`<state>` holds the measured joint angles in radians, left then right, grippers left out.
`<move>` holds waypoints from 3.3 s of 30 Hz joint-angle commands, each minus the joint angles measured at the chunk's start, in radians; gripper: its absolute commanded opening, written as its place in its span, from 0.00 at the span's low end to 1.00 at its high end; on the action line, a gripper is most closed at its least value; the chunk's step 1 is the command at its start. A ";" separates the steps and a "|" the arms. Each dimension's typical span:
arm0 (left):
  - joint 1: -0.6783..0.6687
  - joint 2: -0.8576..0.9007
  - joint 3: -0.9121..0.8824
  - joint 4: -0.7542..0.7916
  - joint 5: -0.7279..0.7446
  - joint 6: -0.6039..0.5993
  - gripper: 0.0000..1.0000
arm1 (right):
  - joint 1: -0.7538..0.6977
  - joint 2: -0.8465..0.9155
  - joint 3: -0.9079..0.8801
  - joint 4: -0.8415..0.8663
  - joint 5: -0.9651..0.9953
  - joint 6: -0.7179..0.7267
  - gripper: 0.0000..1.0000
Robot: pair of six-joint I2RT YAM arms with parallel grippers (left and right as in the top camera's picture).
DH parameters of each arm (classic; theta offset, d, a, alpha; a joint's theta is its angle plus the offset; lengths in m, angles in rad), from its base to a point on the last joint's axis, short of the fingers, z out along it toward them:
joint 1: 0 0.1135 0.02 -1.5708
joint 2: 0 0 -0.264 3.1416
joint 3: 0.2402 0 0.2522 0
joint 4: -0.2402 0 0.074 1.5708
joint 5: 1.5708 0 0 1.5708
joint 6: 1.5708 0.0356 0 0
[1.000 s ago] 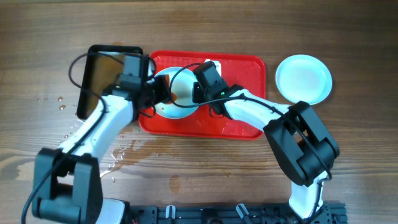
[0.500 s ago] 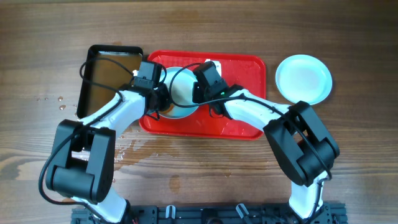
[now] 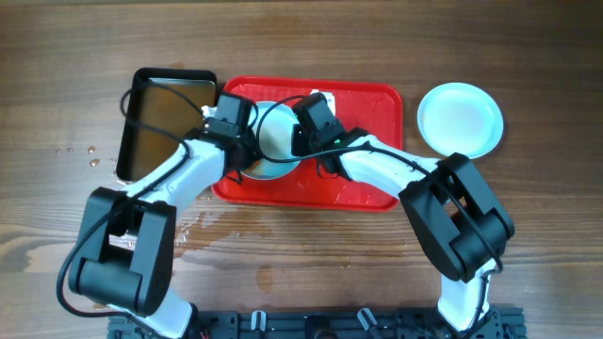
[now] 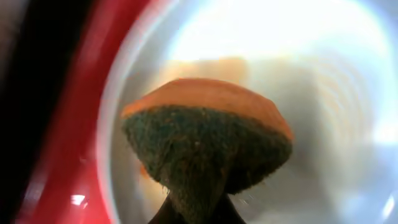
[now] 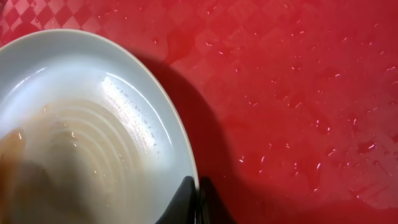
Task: Clean dirty plates on tray and stack at the side
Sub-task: 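Scrub the plate again with the sponge while the right gripper steadies it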
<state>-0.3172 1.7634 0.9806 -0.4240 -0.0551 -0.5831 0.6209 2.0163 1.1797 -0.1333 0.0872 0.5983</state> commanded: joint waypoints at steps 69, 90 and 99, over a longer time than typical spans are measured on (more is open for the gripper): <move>0.023 0.013 -0.092 0.298 -0.041 -0.053 0.04 | -0.003 0.028 -0.010 -0.014 0.025 0.006 0.04; -0.018 -0.048 -0.092 0.024 0.167 -0.092 0.04 | -0.003 0.028 -0.010 -0.016 0.025 0.007 0.04; -0.016 -0.049 -0.092 0.053 -0.450 -0.075 0.04 | -0.003 0.028 -0.010 -0.018 0.025 0.007 0.04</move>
<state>-0.3359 1.7294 0.9070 -0.3782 -0.1646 -0.6647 0.6209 2.0163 1.1797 -0.1398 0.0860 0.5983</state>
